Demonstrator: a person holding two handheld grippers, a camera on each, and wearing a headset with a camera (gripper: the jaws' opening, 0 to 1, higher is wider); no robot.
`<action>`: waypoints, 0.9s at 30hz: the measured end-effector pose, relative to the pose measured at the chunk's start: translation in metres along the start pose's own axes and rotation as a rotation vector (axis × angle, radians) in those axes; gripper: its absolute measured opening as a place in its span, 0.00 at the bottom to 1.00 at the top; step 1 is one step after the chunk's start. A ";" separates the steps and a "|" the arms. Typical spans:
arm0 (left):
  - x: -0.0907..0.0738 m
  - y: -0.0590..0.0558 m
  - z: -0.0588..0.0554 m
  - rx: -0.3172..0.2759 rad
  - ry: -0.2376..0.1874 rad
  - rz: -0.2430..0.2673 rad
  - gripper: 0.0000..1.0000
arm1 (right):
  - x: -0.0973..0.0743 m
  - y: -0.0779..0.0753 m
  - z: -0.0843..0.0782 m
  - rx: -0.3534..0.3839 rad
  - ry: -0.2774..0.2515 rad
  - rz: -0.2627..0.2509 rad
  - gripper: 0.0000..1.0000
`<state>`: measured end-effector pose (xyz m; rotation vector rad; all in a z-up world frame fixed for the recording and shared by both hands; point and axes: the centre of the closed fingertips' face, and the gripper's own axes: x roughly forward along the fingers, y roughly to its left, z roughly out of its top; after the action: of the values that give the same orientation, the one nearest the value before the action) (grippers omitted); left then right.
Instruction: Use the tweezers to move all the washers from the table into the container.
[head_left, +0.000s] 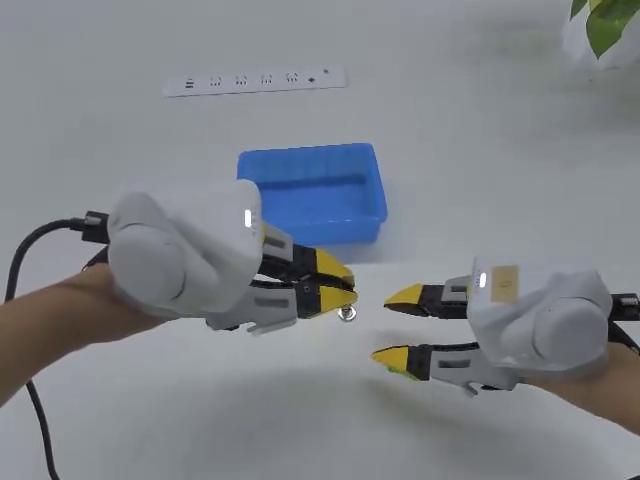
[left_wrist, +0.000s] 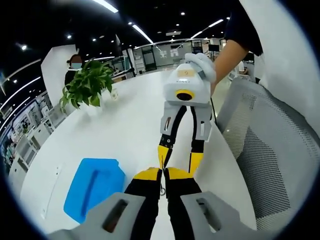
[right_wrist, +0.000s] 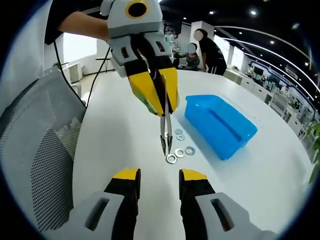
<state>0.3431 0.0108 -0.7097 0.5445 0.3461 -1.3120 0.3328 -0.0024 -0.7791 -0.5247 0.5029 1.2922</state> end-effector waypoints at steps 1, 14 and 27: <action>0.001 0.001 0.000 -0.011 -0.005 0.002 0.07 | 0.001 0.000 -0.001 0.001 0.000 0.002 0.31; 0.010 0.001 -0.003 -0.037 0.000 -0.007 0.07 | -0.002 -0.001 -0.011 0.015 0.015 0.006 0.31; 0.004 0.013 -0.012 -0.086 0.051 -0.020 0.07 | 0.013 -0.009 0.005 -0.017 0.000 0.055 0.31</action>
<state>0.3575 0.0160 -0.7197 0.5038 0.4491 -1.2978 0.3441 0.0083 -0.7826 -0.5279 0.5102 1.3500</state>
